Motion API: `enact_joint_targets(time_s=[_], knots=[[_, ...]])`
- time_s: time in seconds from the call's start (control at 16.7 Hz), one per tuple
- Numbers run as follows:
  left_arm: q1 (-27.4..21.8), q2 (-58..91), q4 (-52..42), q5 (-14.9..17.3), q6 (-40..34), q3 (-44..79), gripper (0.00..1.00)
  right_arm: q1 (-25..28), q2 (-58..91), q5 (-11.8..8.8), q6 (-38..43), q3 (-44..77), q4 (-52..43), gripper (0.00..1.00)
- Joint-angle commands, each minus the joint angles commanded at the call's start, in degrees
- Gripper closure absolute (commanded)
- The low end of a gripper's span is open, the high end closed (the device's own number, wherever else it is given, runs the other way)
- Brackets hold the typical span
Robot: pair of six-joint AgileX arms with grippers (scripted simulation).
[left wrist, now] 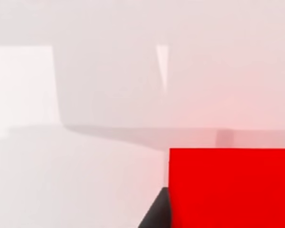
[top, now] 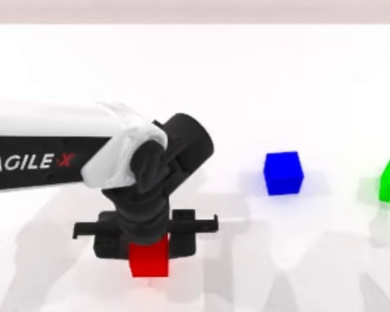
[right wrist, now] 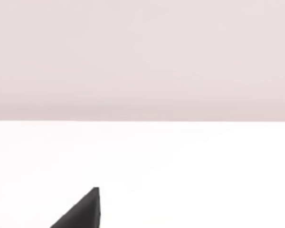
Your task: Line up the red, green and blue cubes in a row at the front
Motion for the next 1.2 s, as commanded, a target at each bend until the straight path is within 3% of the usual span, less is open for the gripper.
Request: enact_joint_targets(time_s=[0.18,0.96,1.2], knots=[[0.0,0.0,0.0,0.0,0.0,0.0,1.0,0.0,0.0,0.0,0.0,0.0,0.0,0.0],[0.0,0.0,0.0,0.0,0.0,0.0,0.02,0.0,0.0,0.0,0.0,0.0,0.0,0.0],[0.0,0.0,0.0,0.0,0.0,0.0,0.0,0.0,0.0,0.0,0.0,0.0,0.0,0.0]])
